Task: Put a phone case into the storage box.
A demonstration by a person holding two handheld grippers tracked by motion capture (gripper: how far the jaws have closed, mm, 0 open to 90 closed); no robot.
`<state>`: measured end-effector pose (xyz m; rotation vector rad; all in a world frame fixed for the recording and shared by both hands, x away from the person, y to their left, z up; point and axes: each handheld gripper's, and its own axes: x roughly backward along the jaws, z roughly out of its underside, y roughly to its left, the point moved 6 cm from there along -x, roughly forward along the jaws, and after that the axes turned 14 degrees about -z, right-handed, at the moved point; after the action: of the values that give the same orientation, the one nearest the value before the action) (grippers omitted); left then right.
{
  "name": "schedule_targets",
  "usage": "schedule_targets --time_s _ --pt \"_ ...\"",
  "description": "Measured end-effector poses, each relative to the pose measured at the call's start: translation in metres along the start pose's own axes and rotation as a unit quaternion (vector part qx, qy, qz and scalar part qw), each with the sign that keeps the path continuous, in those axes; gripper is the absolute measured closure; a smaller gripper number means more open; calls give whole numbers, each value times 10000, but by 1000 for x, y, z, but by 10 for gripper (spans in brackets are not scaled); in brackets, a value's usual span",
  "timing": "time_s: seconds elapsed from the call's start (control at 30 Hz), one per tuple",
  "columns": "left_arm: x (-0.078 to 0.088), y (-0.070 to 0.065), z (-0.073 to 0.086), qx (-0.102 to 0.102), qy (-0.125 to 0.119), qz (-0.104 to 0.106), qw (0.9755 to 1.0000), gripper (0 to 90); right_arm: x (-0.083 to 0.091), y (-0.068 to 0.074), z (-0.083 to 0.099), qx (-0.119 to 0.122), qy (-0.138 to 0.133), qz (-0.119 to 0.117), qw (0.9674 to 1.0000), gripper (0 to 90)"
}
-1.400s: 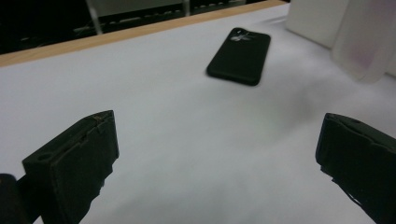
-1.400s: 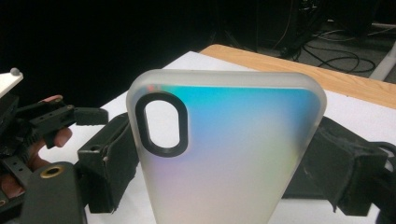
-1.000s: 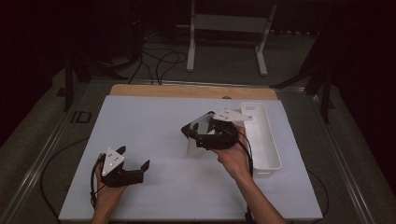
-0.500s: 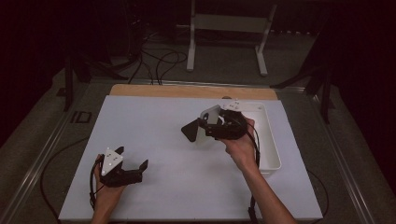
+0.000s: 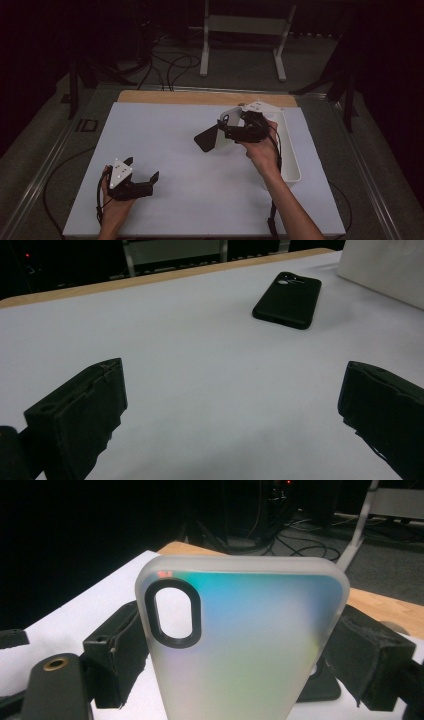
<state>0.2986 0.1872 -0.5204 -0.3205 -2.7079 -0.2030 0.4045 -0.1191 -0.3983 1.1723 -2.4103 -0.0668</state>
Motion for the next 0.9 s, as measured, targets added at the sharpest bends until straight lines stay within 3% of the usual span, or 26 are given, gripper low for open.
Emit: schedule_targets --time_s 0.17,0.43,0.9 --pt "0 0 0 5 3 -2 10000 0 0 -5 -5 -64 -24 34 10000 166" --pt "1 0 0 11 0 1 10000 0 0 -12 -15 65 -13 201 9998 166" --pt "1 1 -1 35 -39 -43 10000 0 6 -31 -27 86 -81 472 9988 166"
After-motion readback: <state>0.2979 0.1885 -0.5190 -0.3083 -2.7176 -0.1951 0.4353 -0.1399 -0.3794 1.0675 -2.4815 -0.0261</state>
